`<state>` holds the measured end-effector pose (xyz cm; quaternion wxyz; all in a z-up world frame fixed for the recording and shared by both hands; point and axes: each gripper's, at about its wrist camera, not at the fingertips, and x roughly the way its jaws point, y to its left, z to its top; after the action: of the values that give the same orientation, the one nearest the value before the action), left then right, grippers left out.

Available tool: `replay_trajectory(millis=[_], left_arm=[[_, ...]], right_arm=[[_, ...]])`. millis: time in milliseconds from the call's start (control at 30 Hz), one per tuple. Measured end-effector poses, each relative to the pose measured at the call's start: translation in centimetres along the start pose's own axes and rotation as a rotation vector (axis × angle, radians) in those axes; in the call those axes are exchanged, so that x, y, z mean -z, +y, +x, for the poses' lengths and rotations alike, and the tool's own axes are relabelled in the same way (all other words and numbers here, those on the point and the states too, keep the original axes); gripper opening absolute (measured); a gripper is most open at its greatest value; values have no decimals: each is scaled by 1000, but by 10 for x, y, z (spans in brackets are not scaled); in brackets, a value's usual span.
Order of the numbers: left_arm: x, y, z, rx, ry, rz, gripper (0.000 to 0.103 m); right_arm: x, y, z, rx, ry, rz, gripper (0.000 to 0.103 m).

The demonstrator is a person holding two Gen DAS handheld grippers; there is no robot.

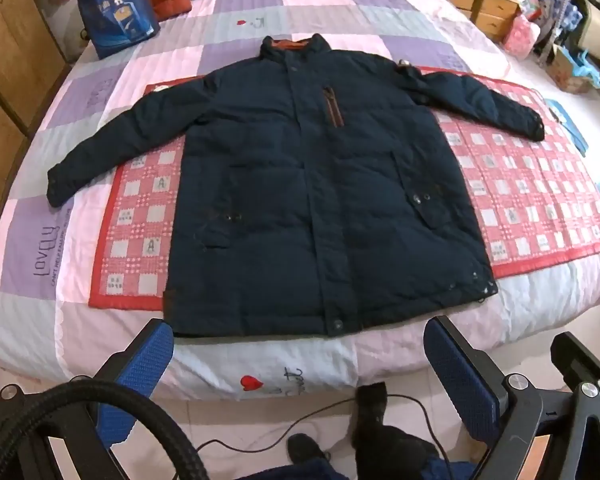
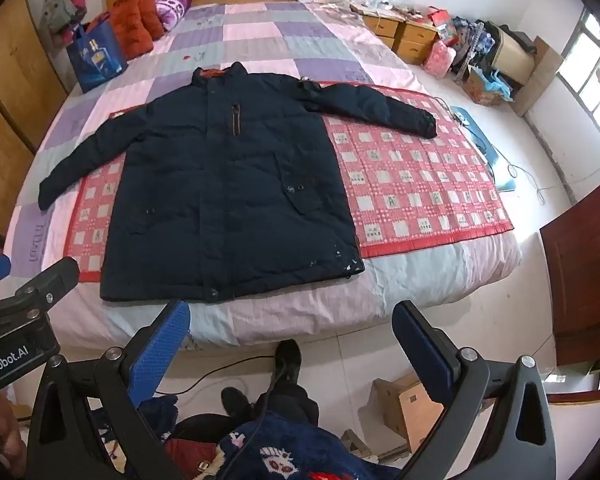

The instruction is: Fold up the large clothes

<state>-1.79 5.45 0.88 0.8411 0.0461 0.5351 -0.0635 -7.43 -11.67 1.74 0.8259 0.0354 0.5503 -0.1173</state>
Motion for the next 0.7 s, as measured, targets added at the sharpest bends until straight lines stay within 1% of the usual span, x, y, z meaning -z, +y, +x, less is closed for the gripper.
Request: replay_trajectory(millis=[33, 200, 300, 333, 367, 467, 500, 633, 700], left_arm=[[-1, -1, 1, -2, -2, 0, 103], [-10, -7, 11, -12, 11, -5, 103], [-19, -18, 24, -24, 36, -6, 103], [-22, -20, 26, -27, 40, -8, 103], [-28, -24, 31, -31, 47, -13, 103], [-44, -34, 41, -37, 57, -35, 103], [-50, -38, 44, -39, 57, -40, 103], [-72, -59, 61, -48, 69, -54, 103], [-82, -67, 70, -46, 85, -70, 103]], right_arm=[[-1, 1, -1, 6, -44, -1, 103], [-5, -2, 6, 5, -38, -10, 103], [-22, -13, 23, -11, -11, -9, 103], [-21, -12, 25, -14, -8, -10, 103], [-27, -14, 30, -22, 22, -12, 103], [-49, -27, 47, -37, 69, -24, 103], [-59, -34, 61, -25, 123, -42, 103], [-91, -51, 78, -25, 115, -79, 103], [-106, -58, 86, -19, 96, -95, 103]])
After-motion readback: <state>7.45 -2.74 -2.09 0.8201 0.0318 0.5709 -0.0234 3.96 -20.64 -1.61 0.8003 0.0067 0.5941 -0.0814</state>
